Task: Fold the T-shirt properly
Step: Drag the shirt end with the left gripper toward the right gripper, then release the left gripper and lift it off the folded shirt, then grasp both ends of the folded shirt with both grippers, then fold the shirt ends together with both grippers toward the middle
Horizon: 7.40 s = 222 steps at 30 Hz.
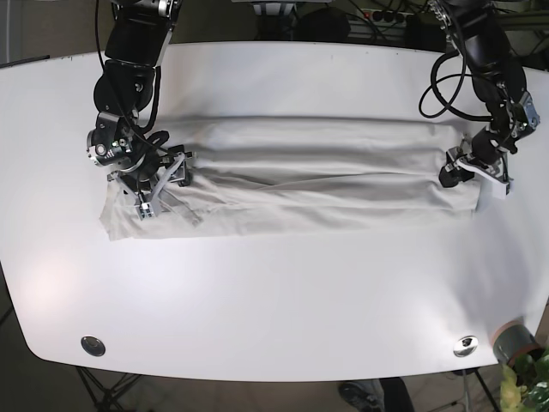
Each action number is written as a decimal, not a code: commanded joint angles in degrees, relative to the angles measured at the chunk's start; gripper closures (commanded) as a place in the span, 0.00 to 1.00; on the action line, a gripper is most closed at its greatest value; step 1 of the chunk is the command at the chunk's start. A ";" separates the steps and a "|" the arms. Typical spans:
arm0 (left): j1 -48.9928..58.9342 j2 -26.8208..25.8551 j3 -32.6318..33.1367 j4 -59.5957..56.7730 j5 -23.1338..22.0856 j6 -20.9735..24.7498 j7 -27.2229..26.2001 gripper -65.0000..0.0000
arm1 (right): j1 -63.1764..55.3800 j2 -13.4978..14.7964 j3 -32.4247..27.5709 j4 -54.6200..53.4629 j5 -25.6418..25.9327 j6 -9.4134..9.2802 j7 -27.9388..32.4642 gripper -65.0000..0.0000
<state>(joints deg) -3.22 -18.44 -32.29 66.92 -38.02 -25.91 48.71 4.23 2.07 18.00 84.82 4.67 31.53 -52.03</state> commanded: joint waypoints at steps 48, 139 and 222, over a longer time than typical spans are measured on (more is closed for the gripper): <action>2.04 20.41 29.79 33.79 34.37 0.11 -3.83 1.00 | 0.65 -0.09 -0.02 0.50 0.30 0.34 -0.85 0.46; 7.31 12.68 16.78 32.38 17.05 -7.19 -5.41 0.28 | 11.38 17.41 28.64 -25.78 40.65 2.36 -13.68 0.13; -0.78 14.00 29.44 9.08 29.45 -7.10 -11.04 0.75 | -4.27 -2.29 -0.55 27.76 25.71 1.75 -16.32 0.97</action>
<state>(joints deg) -3.84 -4.78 -3.18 75.94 -10.61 -32.88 34.87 -0.93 0.23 18.41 111.15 29.23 33.06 -69.60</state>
